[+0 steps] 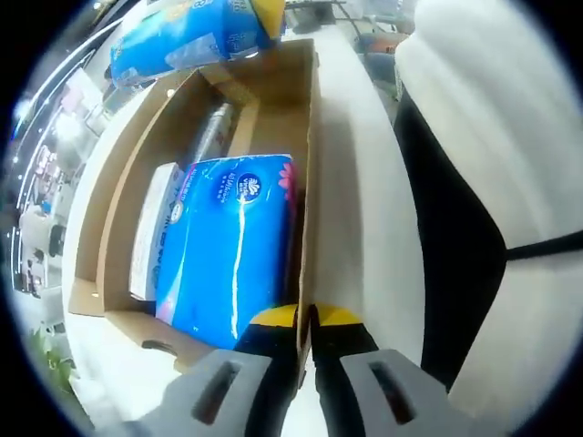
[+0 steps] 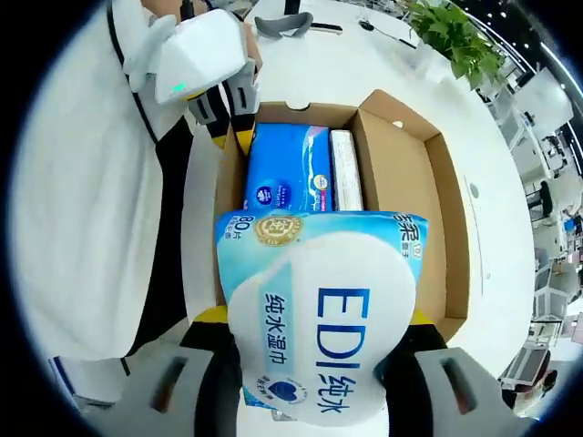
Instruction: Operate the shoe box by opening the lid, removing the specified soft item, and placing it in the target area until the item is outside and the box remains undamaged.
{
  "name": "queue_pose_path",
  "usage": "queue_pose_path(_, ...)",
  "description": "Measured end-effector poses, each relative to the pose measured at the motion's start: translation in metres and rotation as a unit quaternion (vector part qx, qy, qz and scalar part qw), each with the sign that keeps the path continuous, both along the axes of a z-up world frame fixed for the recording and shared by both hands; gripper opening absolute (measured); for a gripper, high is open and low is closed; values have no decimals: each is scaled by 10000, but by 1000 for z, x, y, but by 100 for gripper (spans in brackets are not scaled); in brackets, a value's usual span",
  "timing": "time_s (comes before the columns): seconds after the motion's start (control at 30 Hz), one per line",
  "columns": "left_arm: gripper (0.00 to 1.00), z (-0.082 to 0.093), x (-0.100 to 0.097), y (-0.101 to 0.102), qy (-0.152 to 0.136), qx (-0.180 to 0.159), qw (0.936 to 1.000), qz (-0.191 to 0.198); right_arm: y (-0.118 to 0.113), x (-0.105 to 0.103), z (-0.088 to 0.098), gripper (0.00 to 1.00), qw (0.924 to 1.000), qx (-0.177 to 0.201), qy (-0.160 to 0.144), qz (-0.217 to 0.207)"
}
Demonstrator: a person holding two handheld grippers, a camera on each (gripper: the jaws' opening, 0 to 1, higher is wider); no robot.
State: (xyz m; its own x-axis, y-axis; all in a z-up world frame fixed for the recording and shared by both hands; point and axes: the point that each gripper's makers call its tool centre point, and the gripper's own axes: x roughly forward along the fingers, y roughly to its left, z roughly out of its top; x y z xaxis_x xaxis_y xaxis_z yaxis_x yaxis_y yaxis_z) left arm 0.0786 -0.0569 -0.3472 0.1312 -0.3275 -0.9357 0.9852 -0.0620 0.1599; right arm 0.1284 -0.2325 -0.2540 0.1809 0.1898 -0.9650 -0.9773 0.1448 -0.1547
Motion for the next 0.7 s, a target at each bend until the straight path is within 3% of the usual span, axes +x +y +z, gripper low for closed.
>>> queue_pose_path(0.17,4,1,0,0,53,-17,10000,24,-5,-7,-1,61,9998,-152,-14,146)
queue_pose_path(0.33,3,1,0,0,87,-36,9999,-76,-10,-9,0,61,10000,-67,25,41)
queue_pose_path(0.5,3,1,0,0,140,-20,9999,-77,-16,-12,0,61,9996,-154,-140,177)
queue_pose_path(0.7,3,1,0,0,126,-26,9999,-64,-21,-20,-2,60,9997,-147,-49,177)
